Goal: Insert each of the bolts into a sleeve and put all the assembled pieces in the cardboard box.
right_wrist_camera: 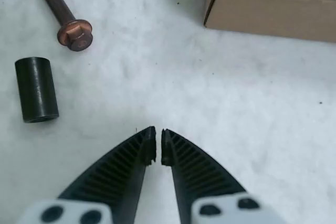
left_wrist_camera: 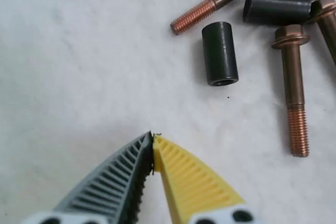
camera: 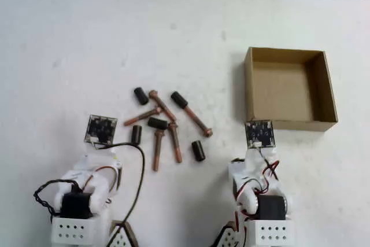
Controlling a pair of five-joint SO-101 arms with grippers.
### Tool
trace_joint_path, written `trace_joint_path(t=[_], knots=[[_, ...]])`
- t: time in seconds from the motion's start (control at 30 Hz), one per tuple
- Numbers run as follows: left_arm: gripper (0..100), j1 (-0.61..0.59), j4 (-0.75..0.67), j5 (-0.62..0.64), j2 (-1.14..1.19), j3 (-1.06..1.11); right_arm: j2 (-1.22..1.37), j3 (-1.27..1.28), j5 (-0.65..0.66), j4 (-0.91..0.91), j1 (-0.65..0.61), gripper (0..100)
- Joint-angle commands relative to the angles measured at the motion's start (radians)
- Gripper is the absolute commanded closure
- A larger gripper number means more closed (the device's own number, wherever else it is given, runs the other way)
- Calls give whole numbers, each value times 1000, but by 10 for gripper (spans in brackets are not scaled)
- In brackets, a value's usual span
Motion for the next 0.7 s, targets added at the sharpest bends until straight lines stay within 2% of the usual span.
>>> trace_joint_path(t=[0.0,0.67], knots=[[976,7,6,-8,-5,-2,-4,9,-8,4,-5,981],[976,12,6,-5,-5,-2,-4,9,-5,4,-10,981]])
